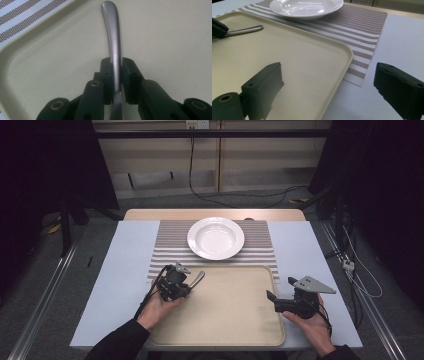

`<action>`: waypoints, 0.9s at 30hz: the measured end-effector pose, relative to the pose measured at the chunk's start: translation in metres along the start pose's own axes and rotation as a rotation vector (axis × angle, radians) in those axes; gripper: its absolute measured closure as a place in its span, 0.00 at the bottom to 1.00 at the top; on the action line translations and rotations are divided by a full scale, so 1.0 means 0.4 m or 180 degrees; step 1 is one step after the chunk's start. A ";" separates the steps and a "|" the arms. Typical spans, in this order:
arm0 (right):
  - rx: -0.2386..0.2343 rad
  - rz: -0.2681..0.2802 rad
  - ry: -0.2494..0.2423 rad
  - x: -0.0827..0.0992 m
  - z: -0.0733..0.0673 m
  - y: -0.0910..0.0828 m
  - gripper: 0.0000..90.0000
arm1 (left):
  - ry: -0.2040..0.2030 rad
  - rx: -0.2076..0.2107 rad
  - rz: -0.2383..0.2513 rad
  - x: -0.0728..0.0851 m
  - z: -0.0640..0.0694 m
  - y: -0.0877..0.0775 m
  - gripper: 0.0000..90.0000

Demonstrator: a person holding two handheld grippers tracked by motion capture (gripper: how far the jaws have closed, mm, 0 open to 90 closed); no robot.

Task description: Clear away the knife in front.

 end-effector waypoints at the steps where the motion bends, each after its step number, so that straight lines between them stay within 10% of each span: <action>1: -0.0002 -0.0001 0.0002 0.000 0.000 0.000 0.09 | -0.0018 0.0015 -0.0003 0.001 0.001 0.000 0.88; 10: -0.0011 -0.0003 -0.0012 0.001 -0.001 0.000 0.09 | -0.0088 0.0065 -0.0014 0.012 0.016 -0.008 0.88; 19: -0.0009 -0.0004 -0.0007 0.001 -0.001 -0.001 0.09 | 0.0207 0.0005 0.0019 0.022 0.031 -0.017 0.87; 26: -0.0015 -0.0002 -0.0017 0.001 -0.002 -0.001 0.09 | 0.0213 -0.0018 0.0340 0.014 0.018 -0.036 0.63; 27: -0.0012 0.0000 -0.0012 0.001 -0.001 -0.001 0.09 | 0.0209 -0.0017 0.0373 0.013 0.014 -0.034 0.46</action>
Point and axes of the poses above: each handheld gripper's, and its own axes: y roughly forward along the jaws, x roughly out of its underside, z roughly to its right, the point moved 2 cm from there along y, roughly forward along the jaws, and after that the axes turned 5 degrees about z, right-handed, at the moved point
